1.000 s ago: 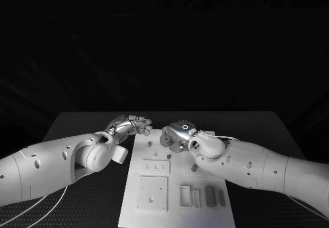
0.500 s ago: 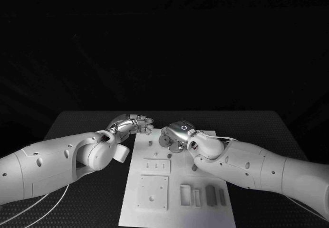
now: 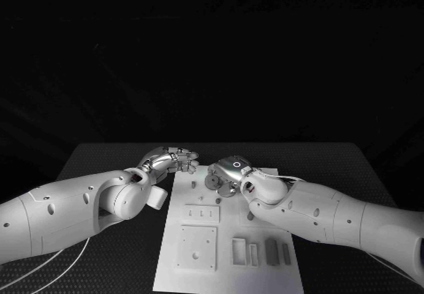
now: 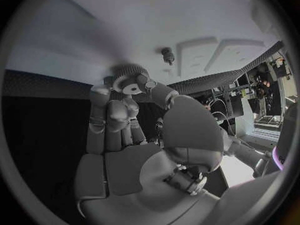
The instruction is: Assemble the parts on the task board
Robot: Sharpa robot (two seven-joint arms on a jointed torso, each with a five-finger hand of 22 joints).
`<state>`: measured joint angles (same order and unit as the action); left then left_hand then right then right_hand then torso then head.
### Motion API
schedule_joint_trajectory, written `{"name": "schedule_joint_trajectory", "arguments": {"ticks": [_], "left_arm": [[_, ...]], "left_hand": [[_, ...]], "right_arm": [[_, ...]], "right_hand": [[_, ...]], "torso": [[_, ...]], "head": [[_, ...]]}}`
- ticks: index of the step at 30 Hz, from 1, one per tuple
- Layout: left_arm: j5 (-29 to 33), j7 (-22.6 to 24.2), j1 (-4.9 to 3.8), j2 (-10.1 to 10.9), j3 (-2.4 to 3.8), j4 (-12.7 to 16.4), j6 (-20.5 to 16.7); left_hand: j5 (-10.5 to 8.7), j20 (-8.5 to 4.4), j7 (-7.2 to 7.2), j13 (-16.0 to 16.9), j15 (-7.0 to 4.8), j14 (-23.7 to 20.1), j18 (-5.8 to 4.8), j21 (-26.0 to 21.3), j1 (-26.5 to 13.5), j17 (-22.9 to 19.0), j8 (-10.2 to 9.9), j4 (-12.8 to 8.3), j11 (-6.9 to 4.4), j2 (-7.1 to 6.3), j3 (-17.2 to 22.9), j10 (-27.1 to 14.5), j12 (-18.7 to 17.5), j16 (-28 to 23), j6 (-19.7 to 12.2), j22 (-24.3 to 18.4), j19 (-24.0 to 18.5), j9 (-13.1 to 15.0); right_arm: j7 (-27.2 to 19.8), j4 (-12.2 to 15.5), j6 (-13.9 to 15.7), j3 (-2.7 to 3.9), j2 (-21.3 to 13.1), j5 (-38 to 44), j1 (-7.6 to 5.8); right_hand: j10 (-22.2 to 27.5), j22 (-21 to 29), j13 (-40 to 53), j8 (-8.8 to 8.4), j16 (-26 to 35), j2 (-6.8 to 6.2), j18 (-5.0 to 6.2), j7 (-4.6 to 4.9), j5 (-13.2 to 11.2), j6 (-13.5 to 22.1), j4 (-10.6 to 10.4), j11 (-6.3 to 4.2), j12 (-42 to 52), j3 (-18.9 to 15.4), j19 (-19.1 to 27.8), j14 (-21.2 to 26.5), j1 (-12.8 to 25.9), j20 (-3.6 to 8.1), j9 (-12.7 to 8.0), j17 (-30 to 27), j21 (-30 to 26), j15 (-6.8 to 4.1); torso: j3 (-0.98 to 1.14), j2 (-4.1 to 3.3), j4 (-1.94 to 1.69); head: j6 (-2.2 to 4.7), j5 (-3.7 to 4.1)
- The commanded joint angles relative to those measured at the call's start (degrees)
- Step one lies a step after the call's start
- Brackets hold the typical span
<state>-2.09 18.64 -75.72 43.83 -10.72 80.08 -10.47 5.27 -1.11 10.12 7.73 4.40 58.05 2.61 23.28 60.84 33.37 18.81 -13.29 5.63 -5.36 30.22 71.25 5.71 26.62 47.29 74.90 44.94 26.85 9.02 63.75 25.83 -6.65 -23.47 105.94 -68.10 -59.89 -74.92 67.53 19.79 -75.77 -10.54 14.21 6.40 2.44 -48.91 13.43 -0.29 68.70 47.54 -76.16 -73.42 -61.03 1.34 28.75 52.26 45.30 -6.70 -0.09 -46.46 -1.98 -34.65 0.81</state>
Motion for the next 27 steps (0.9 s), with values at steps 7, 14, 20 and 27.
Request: {"name": "schedule_joint_trajectory", "arguments": {"ticks": [7,14,20,27], "left_arm": [[-0.2,0.5,-0.09,-0.1,0.07,0.1,0.5],[-0.2,0.4,-0.09,-0.1,0.07,0.1,0.4],[-0.2,0.4,-0.09,-0.1,0.07,0.0,0.4],[-0.2,0.4,-0.09,-0.1,0.07,-0.1,0.3]], "left_hand": [[-0.37,0.07,0.11,0.1,0.29,-0.1,-0.12,0.4,-0.6,0.1,-0.2,-0.2,0.33,0.02,0.3,0.0,-0.4,-0.2,0.1,0.9,-0.5,0.1],[-0.37,0.07,0.11,0.1,0.29,-0.1,-0.12,0.4,-0.6,0.1,-0.3,-0.2,0.34,0.00,0.3,0.0,-0.4,-0.2,0.1,0.9,-0.5,0.1],[-0.33,0.06,0.11,0.1,0.28,-0.1,-0.10,0.4,-0.5,0.1,-0.3,-0.2,0.33,0.10,0.4,0.0,-0.4,-0.2,0.1,0.9,-0.5,0.1],[-0.38,0.09,0.15,0.1,0.29,-0.1,-0.12,0.4,-0.6,0.1,-0.3,-0.1,0.37,0.21,0.4,0.0,-0.5,-0.3,0.0,0.9,-0.5,0.1]], "right_arm": [[-0.2,-0.3,-0.2,-0.07,0.1,-1.3,-0.03],[-0.3,-0.2,-1.0,-0.08,-0.2,-1.5,-0.03],[-0.5,-0.1,-2.6,-0.09,-0.5,-2.0,-0.03],[-1.2,0.0,-3.9,-0.09,-1.1,-3.7,-0.03]], "right_hand": [[1.5,-0.1,-0.4,-3.24,0.6,-3.67,0.79,1.57,0.3,-2.2,-1.6,1.85,-0.4,-0.6,-0.5,-0.1,-0.6,-0.23,-2.0,0.4,-0.4,2.03],[1.8,-0.1,-0.6,-4.05,0.7,-4.19,0.79,2.27,0.3,-0.5,-1.6,2.52,-0.3,-0.8,-0.5,-0.2,-2.0,-0.15,-2.4,0.6,-0.6,2.72],[2.3,-0.4,-0.7,-3.74,1.0,-1.97,0.71,2.10,7.1,-1.2,1.7,2.40,0.0,0.9,0.2,0.0,-4.3,-0.64,-2.7,0.9,-0.8,2.69],[2.5,-0.7,-1.0,-3.04,1.3,0.56,0.79,1.83,14.6,-3.1,2.5,2.15,0.4,1.9,0.2,0.0,-1.9,-0.97,-3.0,1.4,-0.7,2.42]], "torso": [[0.07,0.00,0.10],[0.10,-0.02,0.06],[0.09,-0.01,0.08],[0.11,-0.01,0.11]], "head": [[-0.07,-0.22],[-0.06,-0.20],[-0.03,-0.17],[-0.12,-0.17]]}}
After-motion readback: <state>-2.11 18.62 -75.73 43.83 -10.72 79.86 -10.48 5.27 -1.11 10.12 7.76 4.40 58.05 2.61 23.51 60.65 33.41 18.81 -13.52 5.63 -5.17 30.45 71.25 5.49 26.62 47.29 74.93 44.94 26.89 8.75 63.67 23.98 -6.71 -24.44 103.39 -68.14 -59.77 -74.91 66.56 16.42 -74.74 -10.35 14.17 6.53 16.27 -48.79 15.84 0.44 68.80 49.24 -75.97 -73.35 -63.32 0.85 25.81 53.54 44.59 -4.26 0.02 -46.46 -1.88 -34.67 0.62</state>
